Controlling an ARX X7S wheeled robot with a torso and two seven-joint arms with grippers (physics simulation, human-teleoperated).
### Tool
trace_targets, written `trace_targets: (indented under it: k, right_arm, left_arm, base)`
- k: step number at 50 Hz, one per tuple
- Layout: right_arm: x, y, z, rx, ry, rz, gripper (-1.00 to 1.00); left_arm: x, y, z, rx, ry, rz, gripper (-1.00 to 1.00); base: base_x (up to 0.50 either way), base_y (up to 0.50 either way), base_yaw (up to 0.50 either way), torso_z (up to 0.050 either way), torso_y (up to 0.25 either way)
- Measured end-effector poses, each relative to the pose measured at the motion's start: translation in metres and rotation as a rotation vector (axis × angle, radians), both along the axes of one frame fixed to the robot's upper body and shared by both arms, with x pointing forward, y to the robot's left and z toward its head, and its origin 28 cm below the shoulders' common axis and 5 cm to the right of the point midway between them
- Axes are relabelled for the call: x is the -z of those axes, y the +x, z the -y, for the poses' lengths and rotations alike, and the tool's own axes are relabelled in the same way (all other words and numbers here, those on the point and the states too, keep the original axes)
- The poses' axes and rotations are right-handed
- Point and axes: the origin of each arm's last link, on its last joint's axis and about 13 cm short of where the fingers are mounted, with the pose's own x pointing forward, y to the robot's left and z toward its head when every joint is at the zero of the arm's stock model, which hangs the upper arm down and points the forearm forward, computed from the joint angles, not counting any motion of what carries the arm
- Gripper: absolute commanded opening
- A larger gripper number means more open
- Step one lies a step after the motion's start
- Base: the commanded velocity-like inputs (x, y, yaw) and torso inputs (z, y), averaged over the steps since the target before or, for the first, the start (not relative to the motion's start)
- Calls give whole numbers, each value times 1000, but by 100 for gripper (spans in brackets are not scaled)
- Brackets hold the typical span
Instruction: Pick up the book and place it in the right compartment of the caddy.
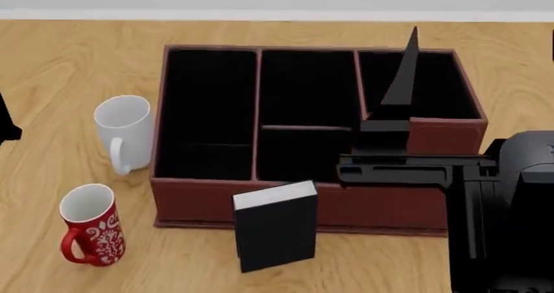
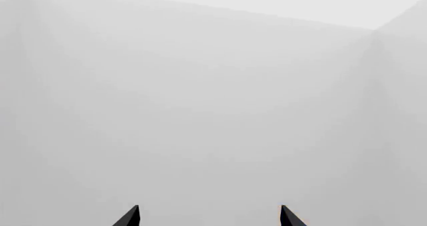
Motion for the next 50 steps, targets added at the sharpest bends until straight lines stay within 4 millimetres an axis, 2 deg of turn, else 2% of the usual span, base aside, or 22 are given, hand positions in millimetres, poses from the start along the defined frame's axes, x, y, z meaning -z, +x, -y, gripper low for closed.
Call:
trace_targets:
  k: [42,50]
  right_arm:
    - [1,3,-2,-10,-2,-5,100]
    - [0,3,-2,-9,-2,-2,100]
  left_arm:
    - [0,1,-1,-5,-6,6,100]
    - [0,1,-2,-5,-8,7,100]
  base:
    - [326,-28,0,0,1]
    - [-4,0,0,0,1]
